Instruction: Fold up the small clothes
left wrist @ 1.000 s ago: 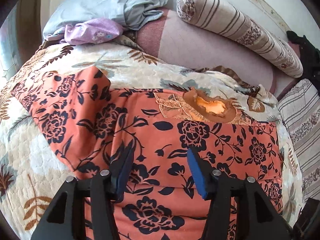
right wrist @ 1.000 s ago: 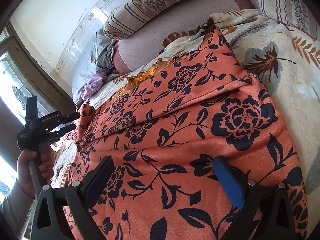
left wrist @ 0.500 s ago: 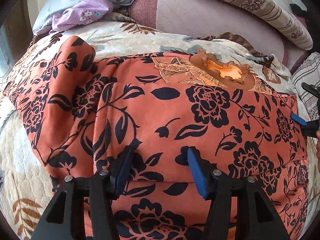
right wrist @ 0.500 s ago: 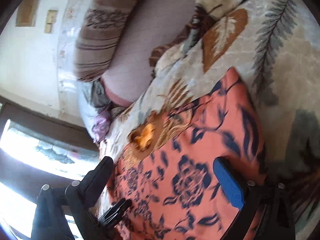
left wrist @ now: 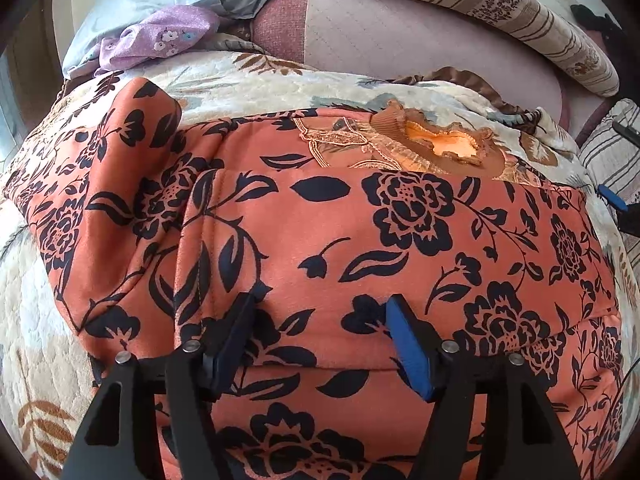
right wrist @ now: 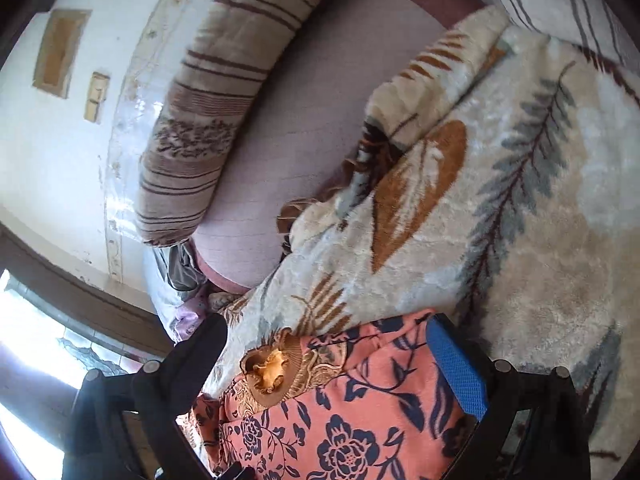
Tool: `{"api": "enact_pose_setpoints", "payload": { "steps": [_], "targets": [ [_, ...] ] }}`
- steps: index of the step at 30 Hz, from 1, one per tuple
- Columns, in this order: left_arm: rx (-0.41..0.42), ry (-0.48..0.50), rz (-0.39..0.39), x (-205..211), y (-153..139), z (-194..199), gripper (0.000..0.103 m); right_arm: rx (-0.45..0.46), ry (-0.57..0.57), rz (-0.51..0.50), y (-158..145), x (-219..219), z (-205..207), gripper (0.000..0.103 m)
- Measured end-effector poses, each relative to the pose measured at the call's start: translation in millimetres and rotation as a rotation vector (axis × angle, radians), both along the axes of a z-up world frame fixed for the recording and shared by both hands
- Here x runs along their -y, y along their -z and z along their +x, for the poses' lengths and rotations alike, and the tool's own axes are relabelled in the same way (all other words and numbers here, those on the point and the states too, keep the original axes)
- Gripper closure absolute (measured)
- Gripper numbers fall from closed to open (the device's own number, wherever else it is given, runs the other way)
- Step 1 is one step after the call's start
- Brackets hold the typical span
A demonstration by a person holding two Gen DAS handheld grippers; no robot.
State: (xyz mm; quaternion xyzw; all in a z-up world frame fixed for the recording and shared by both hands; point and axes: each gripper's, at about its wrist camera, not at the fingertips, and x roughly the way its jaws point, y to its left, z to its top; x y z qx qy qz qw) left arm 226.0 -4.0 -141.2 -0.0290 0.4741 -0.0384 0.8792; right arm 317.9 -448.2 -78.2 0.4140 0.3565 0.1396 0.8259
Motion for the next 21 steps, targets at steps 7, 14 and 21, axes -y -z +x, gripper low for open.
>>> {"api": "enact_pose_setpoints", "payload": {
  "steps": [7,14,21],
  "targets": [
    [-0.011,0.018,-0.003,0.5,-0.3,1.5,0.029,-0.164,0.114,-0.021,59.9,13.1,23.9,0.007],
    [0.015,0.023,-0.13,-29.6,-33.5,-10.7,0.029,0.016,-0.032,-0.195,-19.4,-67.5,-51.4,0.004],
    [0.117,-0.29,-0.498,-195.7,-75.6,-25.0,0.027,-0.015,-0.34,-0.182,38.4,-181.5,-141.3,0.004]
  ]
}}
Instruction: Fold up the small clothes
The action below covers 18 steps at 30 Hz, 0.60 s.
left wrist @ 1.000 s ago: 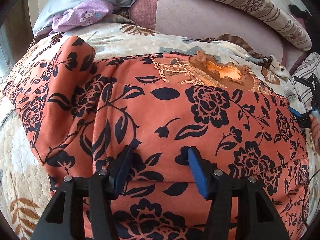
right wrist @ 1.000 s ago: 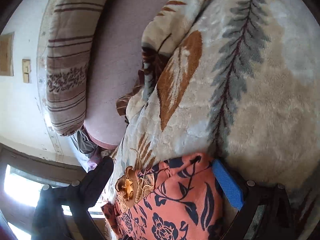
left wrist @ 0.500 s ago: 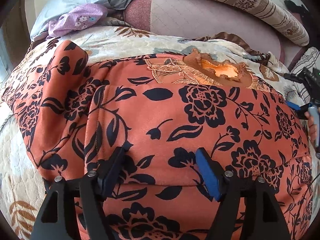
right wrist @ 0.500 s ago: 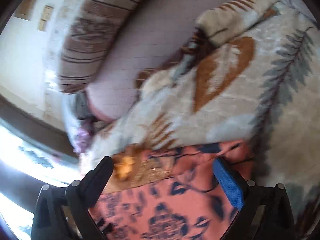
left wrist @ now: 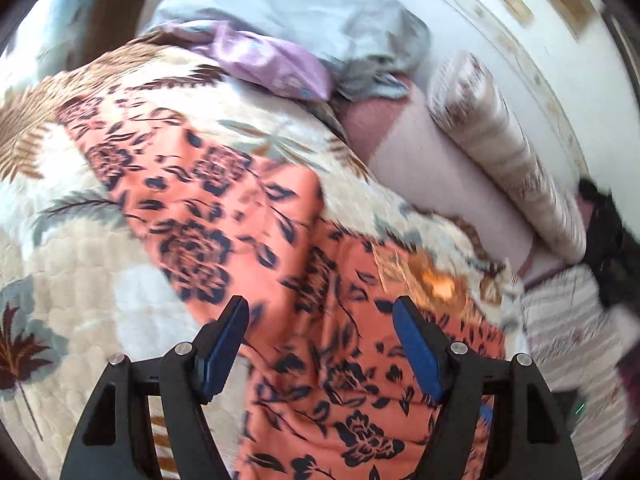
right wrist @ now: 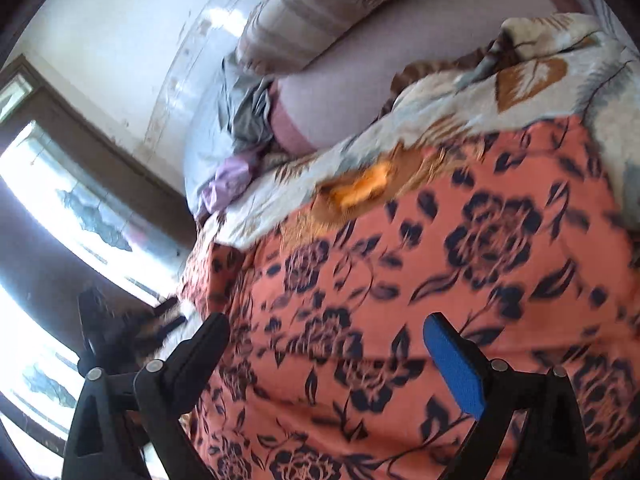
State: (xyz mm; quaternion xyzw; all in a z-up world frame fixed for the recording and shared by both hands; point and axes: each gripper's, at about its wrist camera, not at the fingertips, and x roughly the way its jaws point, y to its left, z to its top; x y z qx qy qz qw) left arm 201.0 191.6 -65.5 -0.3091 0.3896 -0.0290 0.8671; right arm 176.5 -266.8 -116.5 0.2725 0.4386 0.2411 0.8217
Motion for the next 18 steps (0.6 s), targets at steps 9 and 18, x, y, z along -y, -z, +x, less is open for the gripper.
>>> {"api": "enact_pose_setpoints", "payload": {
  "steps": [9,18],
  "targets": [
    [-0.099,-0.334,-0.184,-201.6,45.1,58.0,0.027,0.056,-0.036,-0.141,20.3,-25.6,-12.4,0.001],
    [-0.076,-0.383,-0.198,-238.8,82.3,96.0,0.028,0.068,-0.03,-0.153,28.6,-29.3,-9.7,0.001]
  ]
}}
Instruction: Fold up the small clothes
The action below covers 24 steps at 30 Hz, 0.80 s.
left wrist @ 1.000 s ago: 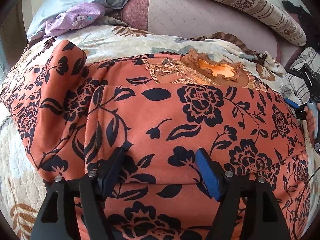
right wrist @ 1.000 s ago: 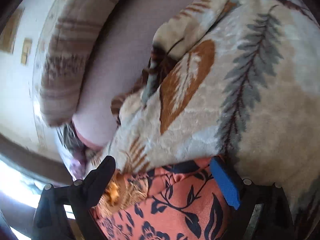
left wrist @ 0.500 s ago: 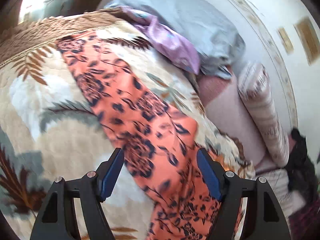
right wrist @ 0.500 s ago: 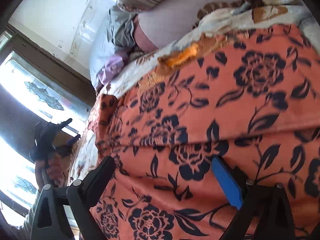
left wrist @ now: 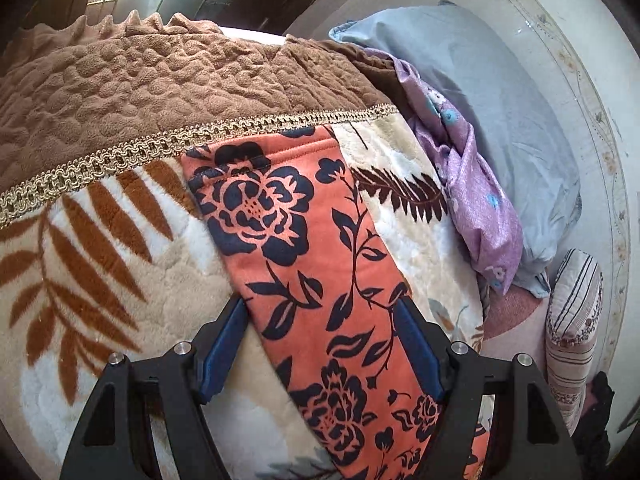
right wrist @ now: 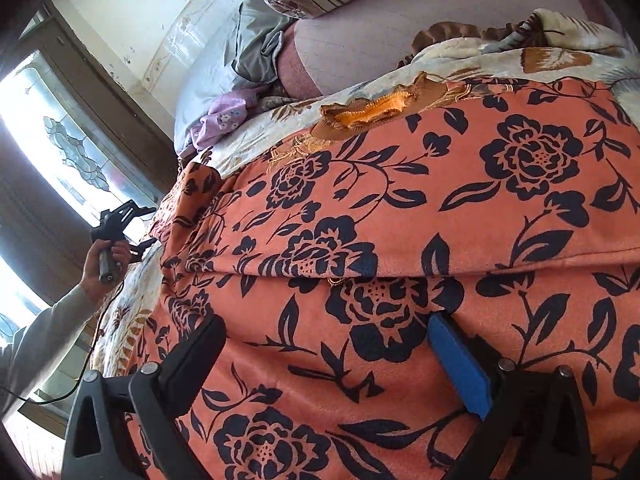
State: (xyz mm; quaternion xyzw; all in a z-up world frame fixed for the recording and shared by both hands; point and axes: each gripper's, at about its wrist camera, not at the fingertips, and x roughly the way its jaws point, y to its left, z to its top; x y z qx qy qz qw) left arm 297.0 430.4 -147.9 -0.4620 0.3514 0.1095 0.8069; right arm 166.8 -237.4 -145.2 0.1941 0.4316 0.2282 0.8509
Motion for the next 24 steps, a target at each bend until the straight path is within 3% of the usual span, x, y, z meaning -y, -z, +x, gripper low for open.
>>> {"api": "enact_pose_setpoints", "payload": {
  "steps": [3,4,5,6,9,11,14,17,20,24],
  "targets": [
    [0.005,0.004,0.022,-0.3,-0.9,-0.2,0.028,0.004,0.001,0.001,0.5,-0.3,0.3,0.001],
    [-0.009,0.004,0.033,-2.2,-2.0,2.2,0.039,0.005,0.001,0.002,0.5,-0.2,0.2,0.001],
    [-0.045,0.002,0.07,-1.7,-2.8,6.0,0.055,0.006,0.001,0.006,0.6,0.4,0.2,0.001],
    [-0.094,0.009,0.105,-3.3,-1.3,12.5,0.094,0.007,0.002,0.008,0.6,0.7,-0.1,0.001],
    [-0.13,0.0,0.082,-9.5,-3.9,17.5,0.095,0.008,0.003,0.015,0.9,1.4,-0.1,0.001],
    [-0.091,0.017,0.171,6.8,-32.6,13.0,0.096,0.01,0.004,0.017,0.8,1.5,-0.4,0.001],
    [0.033,0.111,0.322,54.5,-96.3,-1.1,0.096,0.012,0.005,0.024,0.9,2.1,-0.5,0.001],
    [0.2,0.229,0.429,123.6,-166.6,-26.4,0.096,0.014,0.005,0.028,0.1,2.6,-0.8,0.001],
    [0.344,0.374,0.482,206.5,-222.0,-47.9,0.096,0.014,0.007,0.039,-0.8,4.3,-1.0,0.001],
    [0.448,0.572,0.489,328.9,-251.8,-63.6,0.096,-0.003,0.015,0.07,-5.5,10.2,-0.1,0.001]
  ]
}}
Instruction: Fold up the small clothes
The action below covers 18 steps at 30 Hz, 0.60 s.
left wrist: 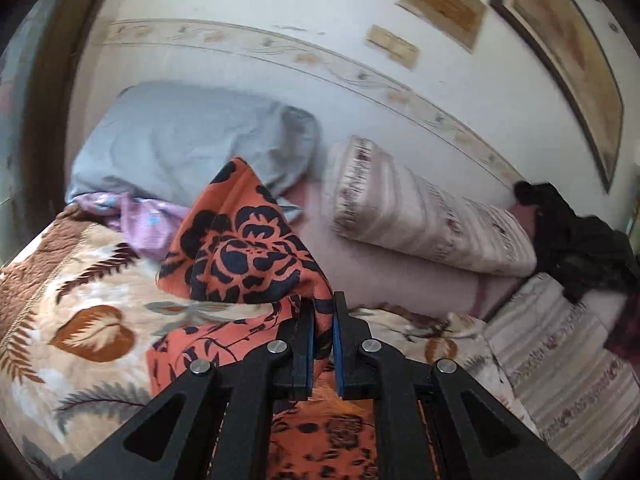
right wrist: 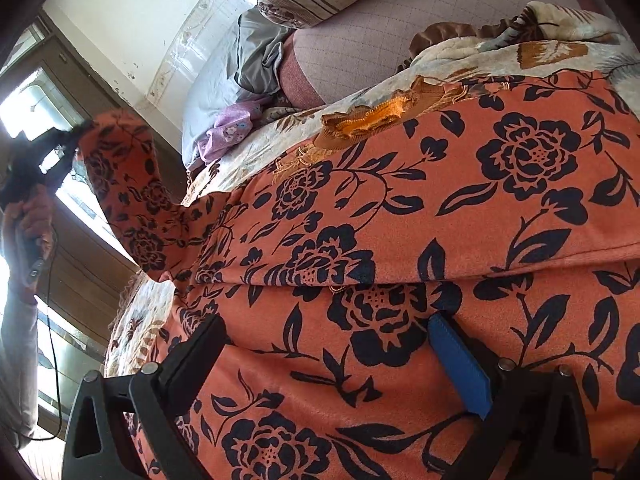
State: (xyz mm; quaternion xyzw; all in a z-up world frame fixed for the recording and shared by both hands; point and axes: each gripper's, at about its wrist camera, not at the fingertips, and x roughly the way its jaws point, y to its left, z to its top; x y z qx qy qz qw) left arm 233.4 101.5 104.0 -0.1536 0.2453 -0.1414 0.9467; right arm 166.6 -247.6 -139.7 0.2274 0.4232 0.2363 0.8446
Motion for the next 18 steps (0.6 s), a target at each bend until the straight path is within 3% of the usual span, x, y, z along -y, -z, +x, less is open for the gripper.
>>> {"api": "enact_pose_setpoints", "payload": {
  "steps": [3,4,5,6,7,8,11,14,18],
  "targets": [
    [-0.064,0.16,0.021,90.3,15.7,0.1,0.095,-0.057,0.047,0.067,-11.6,13.5,-4.0,0.001],
    [-0.075,0.193,0.056,118.0,27.7,-1.2,0.087,-0.05,0.074,0.114,-18.2,23.7,-10.8,0.001],
    [-0.1,0.227,0.116,145.2,44.3,-0.8,0.073,-0.03,0.107,0.152,-25.5,36.0,-19.9,0.001],
    [-0.15,0.271,0.177,168.4,63.7,0.9,0.04,-0.014,0.143,0.174,-32.0,49.4,-29.3,0.001],
    [-0.196,0.29,0.226,183.9,83.7,1.4,0.029,-0.008,0.179,0.193,-37.0,63.8,-37.8,0.001],
    [-0.235,0.295,0.269,192.5,103.7,-1.5,0.029,-0.006,0.211,0.217,-39.9,78.9,-45.6,0.001],
    [-0.348,0.248,0.324,179.1,142.5,-9.0,0.03,-0.03,0.305,0.274,-42.5,120.4,-59.2,0.001],
    [-0.349,0.161,0.295,132.9,149.6,-28.6,0.029,-0.051,0.353,0.316,-41.5,143.4,-56.3,0.0],
    [-0.338,-0.024,0.315,55.5,154.6,-45.8,0.029,-0.086,0.365,0.366,-42.4,147.5,-25.3,0.0]
  ]
}}
